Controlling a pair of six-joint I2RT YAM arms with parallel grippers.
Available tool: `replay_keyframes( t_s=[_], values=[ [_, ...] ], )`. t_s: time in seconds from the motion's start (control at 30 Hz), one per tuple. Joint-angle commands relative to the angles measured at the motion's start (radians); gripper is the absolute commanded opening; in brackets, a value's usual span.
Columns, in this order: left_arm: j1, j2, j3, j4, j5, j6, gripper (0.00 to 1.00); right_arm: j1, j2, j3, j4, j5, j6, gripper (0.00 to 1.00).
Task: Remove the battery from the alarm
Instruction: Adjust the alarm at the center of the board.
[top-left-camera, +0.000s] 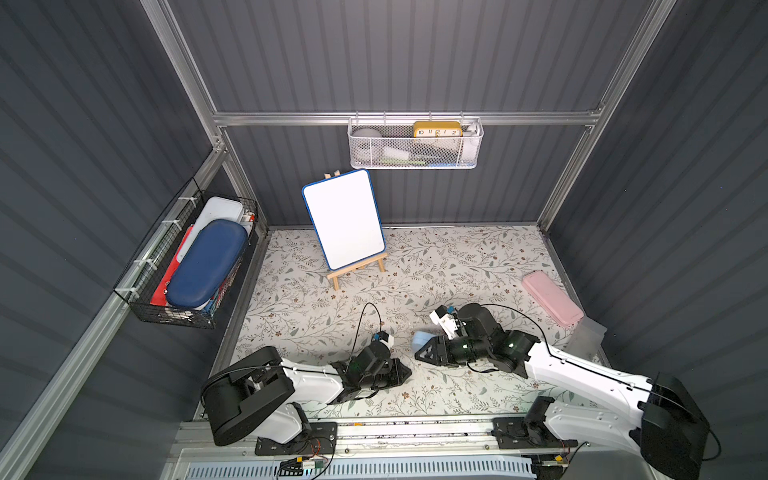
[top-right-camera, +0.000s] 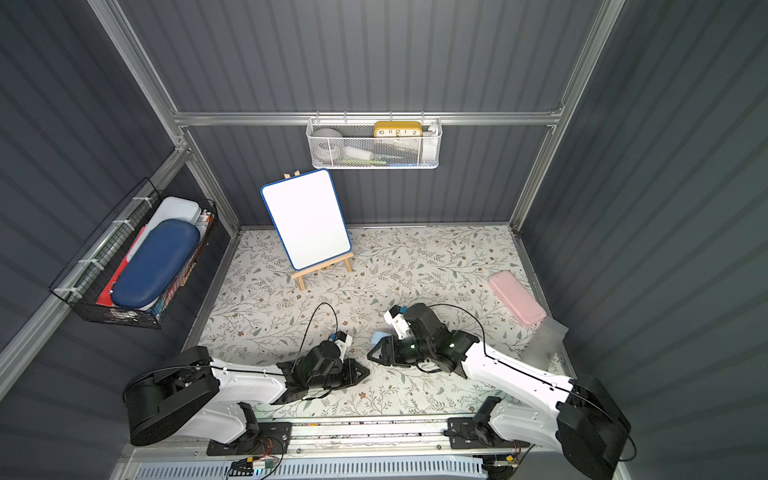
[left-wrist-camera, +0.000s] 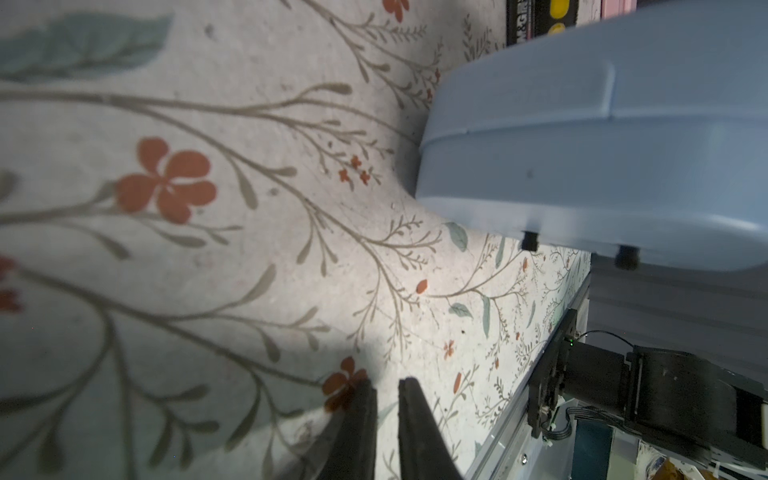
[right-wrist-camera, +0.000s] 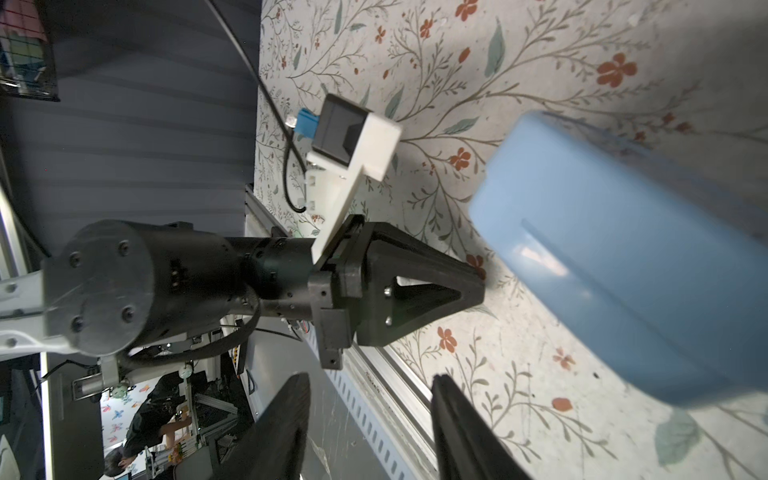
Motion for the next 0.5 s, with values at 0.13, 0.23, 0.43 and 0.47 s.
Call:
replay_keyframes(
  t_s=[0.13,0.23,0.43,0.47],
  values=[
    [-0.007,0.029,0.028,-0.101,-0.001,0.019,0.17,-0.001,-0.087,0.099,-0.195,0.098,-0.044,0.53],
    [-0.007,0.023,0.027,-0.112,-0.001,0.018,0.17,-0.001,-0.11,0.15,-0.33,0.26,-0.104,0.55],
    [-0.007,-0.078,-0.011,-0.144,-0.012,-0.006,0.18,-0.002,-0.006,0.325,-0.633,0.591,-0.34,0.59],
    [-0.006,-0.1,-0.016,-0.153,-0.018,-0.013,0.19,-0.001,0.02,0.352,-0.666,0.604,-0.385,0.6]
  ],
)
